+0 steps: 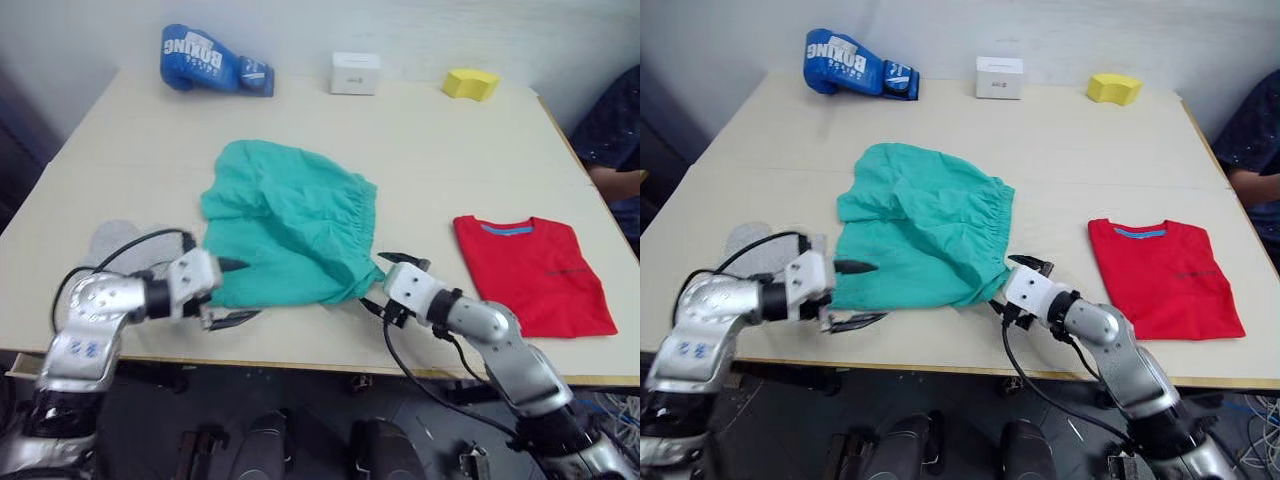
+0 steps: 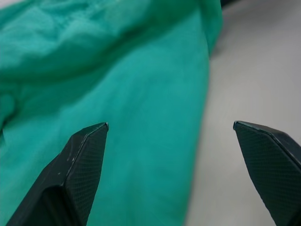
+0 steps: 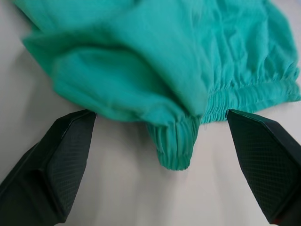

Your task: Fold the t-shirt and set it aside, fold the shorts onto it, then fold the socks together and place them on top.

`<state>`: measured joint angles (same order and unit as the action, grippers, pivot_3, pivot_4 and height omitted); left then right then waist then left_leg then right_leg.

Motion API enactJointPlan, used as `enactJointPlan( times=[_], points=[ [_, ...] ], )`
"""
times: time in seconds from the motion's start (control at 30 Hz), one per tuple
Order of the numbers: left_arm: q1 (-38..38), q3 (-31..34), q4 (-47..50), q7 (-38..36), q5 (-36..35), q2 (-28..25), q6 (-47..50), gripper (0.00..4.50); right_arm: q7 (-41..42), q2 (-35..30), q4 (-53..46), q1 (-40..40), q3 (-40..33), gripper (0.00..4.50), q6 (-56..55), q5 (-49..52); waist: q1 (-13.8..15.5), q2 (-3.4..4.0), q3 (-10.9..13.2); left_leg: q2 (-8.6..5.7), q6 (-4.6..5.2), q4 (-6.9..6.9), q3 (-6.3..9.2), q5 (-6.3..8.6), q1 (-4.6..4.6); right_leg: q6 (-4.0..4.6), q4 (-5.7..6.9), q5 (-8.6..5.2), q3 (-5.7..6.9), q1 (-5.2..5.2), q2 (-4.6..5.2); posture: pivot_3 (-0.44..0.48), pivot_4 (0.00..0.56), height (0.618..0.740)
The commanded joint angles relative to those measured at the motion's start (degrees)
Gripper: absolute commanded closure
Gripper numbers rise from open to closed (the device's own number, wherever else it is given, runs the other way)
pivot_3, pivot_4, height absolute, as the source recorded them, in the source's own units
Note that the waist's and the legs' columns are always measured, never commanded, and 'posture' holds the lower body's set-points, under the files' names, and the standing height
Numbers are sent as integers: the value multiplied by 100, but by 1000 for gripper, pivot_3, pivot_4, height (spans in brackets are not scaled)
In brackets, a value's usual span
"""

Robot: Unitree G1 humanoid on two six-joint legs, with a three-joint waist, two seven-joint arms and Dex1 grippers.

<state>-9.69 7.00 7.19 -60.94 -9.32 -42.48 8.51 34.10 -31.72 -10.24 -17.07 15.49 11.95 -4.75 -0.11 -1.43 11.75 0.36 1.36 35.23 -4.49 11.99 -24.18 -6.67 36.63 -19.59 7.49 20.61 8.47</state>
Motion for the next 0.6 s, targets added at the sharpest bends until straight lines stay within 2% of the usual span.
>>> enactJointPlan(
  times=[0.03, 0.2, 0.37, 0.53, 0.6],
  points=[
    [233, 368, 87, 687, 3, 164, -12, 0, 281, -25, 562, -376, 147, 949, -316, -171, 10, 2, 2, 1, 0, 0, 0, 0, 0, 1, 1, 1, 0, 0, 1, 0, 150, 740],
    [582, 153, 206, 997, 248, 135, -42, 0, 389, 84, 900, -624, 20, 2693, -624, -46, 3, 1, 1, 9, -5, -1, 4, 3, -1, 3, -1, 2, -4, 0, 8, 0, 150, 740],
    [377, -355, -290, 1351, 909, 86, -273, 0, 530, 167, 712, -580, 68, 4478, -485, 27, 17, 7, -2, 11, -15, -1, 1, 8, 2, 3, 0, 2, -1, 0, 6, 0, 150, 740],
    [-353, -878, -1584, 2036, 1682, 185, -1016, 0, 617, 192, 546, -476, -9, 4478, -349, 109, 67, 75, -42, 11, -29, -1, -1, 25, 8, 6, 4, 4, 0, -3, 5, 0, 150, 740],
    [-678, -1129, -2210, 2151, 1874, 202, -1333, 401, 560, 226, 463, -457, -126, 4500, -292, 181, 95, 89, -54, 14, -23, -1, -3, 28, 16, 6, 13, 4, -2, -4, 5, 0, 150, 740]
  ],
)
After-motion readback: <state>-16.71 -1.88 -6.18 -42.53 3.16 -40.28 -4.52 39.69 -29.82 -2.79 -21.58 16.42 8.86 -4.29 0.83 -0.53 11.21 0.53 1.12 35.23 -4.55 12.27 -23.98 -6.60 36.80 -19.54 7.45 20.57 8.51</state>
